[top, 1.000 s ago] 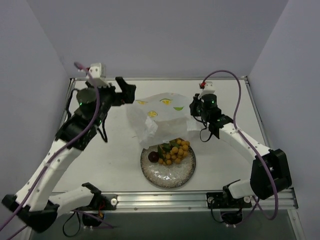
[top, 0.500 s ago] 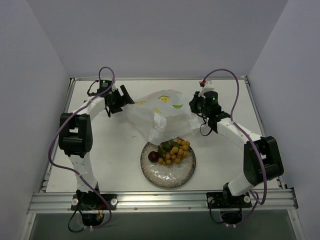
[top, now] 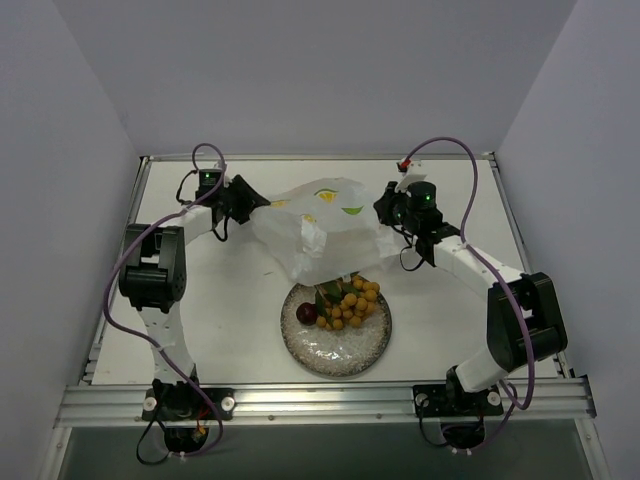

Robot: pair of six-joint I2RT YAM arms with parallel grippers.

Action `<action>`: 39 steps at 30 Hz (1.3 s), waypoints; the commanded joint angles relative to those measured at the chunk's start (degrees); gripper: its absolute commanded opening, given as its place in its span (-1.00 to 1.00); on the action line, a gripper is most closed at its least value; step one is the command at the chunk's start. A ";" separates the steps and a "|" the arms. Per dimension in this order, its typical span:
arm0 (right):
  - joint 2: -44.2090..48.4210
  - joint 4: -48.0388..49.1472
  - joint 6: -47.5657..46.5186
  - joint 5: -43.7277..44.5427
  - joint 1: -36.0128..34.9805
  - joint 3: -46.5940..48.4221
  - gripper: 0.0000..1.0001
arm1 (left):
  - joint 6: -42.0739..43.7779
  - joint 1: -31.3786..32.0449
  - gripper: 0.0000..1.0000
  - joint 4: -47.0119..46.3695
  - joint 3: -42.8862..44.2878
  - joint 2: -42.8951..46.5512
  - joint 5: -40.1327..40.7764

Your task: Take the fake fruits out of the plastic bag

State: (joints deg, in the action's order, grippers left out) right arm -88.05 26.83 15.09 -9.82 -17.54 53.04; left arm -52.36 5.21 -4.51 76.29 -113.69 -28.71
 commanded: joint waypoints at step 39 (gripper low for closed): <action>-1.86 14.42 -0.42 11.43 -2.50 -8.31 0.34 | -13.03 1.38 -0.95 -45.05 -15.56 9.19 1.73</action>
State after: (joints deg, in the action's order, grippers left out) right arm -89.89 41.95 13.98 2.35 -21.47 41.58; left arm -63.79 5.85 -42.41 60.99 -107.11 -27.70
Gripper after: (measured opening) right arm 0.558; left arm 0.028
